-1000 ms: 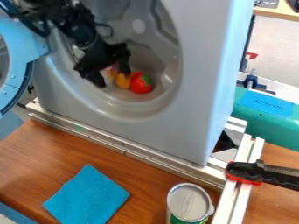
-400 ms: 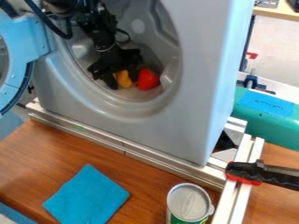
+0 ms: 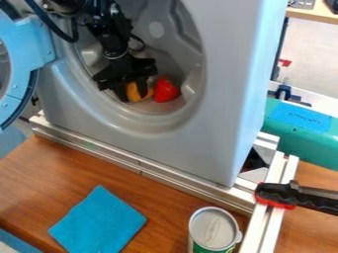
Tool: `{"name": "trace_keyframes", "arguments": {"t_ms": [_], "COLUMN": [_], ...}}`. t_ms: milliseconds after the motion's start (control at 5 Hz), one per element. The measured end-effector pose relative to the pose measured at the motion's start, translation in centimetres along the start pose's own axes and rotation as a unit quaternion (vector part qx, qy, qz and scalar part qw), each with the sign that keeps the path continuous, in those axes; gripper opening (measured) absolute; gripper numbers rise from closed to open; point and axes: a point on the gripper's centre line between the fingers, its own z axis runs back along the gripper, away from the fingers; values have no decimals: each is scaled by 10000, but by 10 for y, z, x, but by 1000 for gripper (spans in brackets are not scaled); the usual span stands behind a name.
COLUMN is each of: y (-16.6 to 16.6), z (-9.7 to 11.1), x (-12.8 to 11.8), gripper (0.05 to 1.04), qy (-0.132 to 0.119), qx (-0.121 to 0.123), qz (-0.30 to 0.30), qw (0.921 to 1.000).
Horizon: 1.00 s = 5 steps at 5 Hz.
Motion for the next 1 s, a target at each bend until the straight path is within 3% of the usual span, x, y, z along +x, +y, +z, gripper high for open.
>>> {"name": "trace_keyframes", "arguments": {"t_ms": [400,600,800,1000], "y": [15,37,88,138], "z": [30,50,53,38], "x": [-14,-30,-48,-76], "gripper": [499,499,499,499], "qy": [-237,281,1054,2138], "qx": [173,485,1164,1611], "qz": [-173,-447,-489,-467], "qw": [9994,9974,9864,9624]}}
